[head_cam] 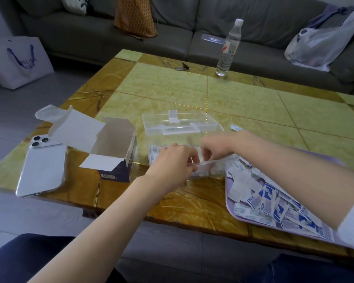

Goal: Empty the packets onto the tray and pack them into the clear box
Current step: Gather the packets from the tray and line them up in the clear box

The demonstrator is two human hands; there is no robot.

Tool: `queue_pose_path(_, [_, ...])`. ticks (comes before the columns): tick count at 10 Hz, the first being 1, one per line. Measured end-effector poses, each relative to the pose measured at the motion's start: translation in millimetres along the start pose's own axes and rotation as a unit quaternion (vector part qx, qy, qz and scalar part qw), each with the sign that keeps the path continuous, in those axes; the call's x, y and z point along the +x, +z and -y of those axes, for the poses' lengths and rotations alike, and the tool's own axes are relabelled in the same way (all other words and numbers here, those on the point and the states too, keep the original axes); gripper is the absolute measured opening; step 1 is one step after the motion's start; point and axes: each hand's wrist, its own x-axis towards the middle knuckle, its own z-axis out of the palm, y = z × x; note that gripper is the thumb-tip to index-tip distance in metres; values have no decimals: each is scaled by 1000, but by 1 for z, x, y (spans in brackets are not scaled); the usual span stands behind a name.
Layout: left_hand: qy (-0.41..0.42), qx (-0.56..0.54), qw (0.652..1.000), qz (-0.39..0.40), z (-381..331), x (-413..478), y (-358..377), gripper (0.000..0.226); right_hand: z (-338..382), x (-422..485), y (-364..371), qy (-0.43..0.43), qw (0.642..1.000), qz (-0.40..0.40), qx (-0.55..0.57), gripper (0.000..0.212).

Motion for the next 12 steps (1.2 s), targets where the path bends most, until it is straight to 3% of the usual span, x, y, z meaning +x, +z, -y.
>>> queue_pose_path(2, [-3, -2, 1000, -1, 0, 1, 0, 13, 7, 9, 3, 95, 994, 49, 21, 19])
queue_pose_path(5, [-10, 3, 1000, 5, -1, 2, 0, 13, 23, 3, -2, 147, 981, 114, -50, 30])
queue_pose_path(8, [-13, 4, 1000, 10, 0, 2, 0, 13, 16, 9, 4, 114, 986, 117, 36, 24])
queue_pose_path(10, [-14, 0, 1000, 10, -1, 0, 0, 12, 21, 3, 5, 149, 965, 58, 208, 7])
queue_pose_path(12, [-16, 4, 1000, 10, -1, 1, 0, 14, 30, -5, 5, 201, 974, 52, 84, 20])
